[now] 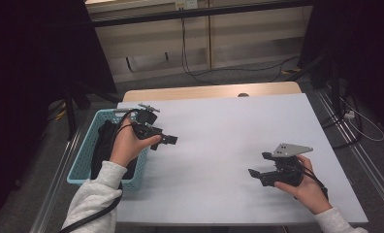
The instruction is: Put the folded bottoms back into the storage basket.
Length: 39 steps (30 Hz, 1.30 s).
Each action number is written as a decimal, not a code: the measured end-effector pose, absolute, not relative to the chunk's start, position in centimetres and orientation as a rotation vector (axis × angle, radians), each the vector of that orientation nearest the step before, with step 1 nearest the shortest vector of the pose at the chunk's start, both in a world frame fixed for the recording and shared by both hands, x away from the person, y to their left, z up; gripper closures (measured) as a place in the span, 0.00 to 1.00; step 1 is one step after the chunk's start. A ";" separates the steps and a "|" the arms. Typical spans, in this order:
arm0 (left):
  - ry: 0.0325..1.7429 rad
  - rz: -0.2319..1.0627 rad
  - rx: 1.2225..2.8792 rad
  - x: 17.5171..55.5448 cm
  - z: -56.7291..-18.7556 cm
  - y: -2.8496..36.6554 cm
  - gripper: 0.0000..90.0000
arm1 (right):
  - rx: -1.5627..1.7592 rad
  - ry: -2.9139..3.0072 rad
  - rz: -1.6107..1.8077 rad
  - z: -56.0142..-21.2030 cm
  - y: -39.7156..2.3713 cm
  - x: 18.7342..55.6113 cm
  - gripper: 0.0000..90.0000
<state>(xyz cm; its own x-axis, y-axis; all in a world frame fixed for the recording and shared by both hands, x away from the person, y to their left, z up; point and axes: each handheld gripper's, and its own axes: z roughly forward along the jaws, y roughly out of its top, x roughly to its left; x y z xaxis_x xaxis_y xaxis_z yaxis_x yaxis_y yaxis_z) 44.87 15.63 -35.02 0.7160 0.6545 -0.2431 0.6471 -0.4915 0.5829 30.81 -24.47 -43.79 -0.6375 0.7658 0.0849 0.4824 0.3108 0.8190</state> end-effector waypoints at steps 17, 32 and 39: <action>0.923 -0.011 2.277 43.1 -36.6 14.2 0.21 | 1.126 2.278 1.225 -43.9 -25.1 30.2 0.20; 0.863 -0.052 2.291 41.6 -37.9 13.2 0.20 | 1.133 2.296 1.205 -44.2 -25.4 29.8 0.20; 0.857 -0.065 2.277 41.0 -38.6 12.8 0.20 | 1.137 2.294 1.201 -44.2 -25.7 29.7 0.20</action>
<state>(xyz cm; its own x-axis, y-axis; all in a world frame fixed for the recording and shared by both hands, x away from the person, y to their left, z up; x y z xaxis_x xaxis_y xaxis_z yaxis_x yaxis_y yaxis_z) 40.96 12.78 -38.57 0.7807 0.5622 -0.2729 0.5970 -0.5418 0.5917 29.65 -25.66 -44.19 -0.6357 0.7674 0.0830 0.5056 0.3327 0.7960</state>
